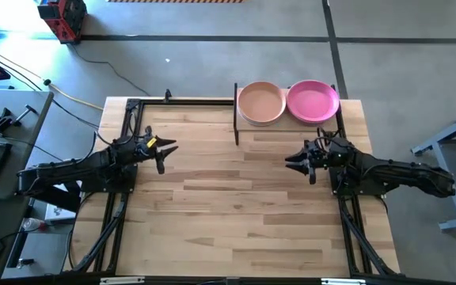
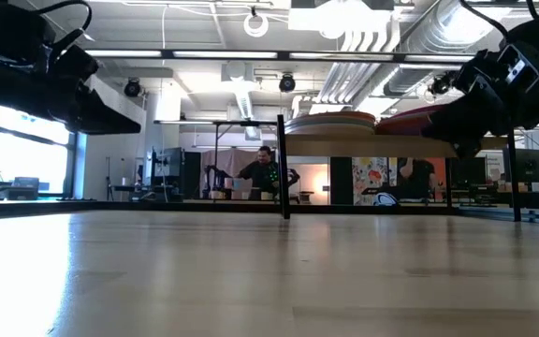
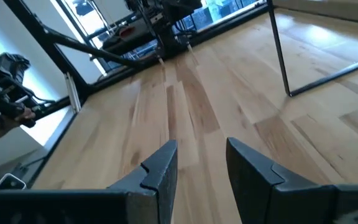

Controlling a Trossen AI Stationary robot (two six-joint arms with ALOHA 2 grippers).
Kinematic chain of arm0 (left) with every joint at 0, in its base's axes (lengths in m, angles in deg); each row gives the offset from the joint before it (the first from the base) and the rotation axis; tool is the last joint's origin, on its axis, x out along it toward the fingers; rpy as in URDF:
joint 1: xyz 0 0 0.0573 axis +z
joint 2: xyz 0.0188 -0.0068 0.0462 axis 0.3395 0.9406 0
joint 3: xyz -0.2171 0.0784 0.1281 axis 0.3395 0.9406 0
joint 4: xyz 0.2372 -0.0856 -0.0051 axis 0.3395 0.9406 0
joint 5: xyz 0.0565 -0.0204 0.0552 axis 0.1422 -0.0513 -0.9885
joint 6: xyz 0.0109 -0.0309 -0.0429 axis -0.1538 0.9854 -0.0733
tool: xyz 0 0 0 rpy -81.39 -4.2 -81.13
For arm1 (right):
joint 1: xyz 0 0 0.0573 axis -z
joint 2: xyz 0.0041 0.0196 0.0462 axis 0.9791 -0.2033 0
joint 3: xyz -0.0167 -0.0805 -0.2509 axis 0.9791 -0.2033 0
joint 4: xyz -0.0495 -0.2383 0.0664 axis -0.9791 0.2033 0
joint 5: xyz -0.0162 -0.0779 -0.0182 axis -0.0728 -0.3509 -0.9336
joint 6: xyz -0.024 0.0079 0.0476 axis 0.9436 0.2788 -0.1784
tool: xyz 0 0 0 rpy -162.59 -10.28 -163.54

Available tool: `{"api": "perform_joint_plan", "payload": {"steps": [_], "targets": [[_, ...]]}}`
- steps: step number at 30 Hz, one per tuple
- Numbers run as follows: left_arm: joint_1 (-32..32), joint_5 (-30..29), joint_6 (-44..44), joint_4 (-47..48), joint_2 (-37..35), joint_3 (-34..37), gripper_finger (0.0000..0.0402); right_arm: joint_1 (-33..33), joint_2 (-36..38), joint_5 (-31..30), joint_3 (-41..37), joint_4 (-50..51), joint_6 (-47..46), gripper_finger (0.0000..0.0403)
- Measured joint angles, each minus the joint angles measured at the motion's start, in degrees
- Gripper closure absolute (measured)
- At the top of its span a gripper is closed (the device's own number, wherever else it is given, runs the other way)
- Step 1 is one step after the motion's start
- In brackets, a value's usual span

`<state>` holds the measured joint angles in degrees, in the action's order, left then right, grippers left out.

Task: Place and stack plates onto a shelf
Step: Return to Home Position

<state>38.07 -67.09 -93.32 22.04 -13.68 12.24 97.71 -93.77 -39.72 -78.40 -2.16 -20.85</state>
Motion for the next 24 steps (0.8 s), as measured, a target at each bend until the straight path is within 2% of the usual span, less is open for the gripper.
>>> {"api": "perform_joint_plan", "payload": {"steps": [9, 13, 17, 24], "targets": [[0.02, 0.41, -0.10, -1.32, 0.17, 1.23, 0.0300, 0.00, -0.11, -0.02, -0.15, 2.48, 1.89, 0.0284], [0.25, -0.56, 4.50, 0.07, 0.26, 1.19, 0.0300, 0.00, -0.14, -0.21, -0.15, 5.01, 1.91, 0.0284], [0.31, -0.56, 0.92, 0.10, 0.17, 1.19, 0.0300, 0.00, -0.13, -0.35, -0.15, 5.40, 1.91, 0.0284], [0.31, -0.54, 0.20, 0.12, 0.20, 1.19, 0.0300, 0.00, -0.13, -0.35, -0.15, 5.69, 1.91, 0.0284]]}}
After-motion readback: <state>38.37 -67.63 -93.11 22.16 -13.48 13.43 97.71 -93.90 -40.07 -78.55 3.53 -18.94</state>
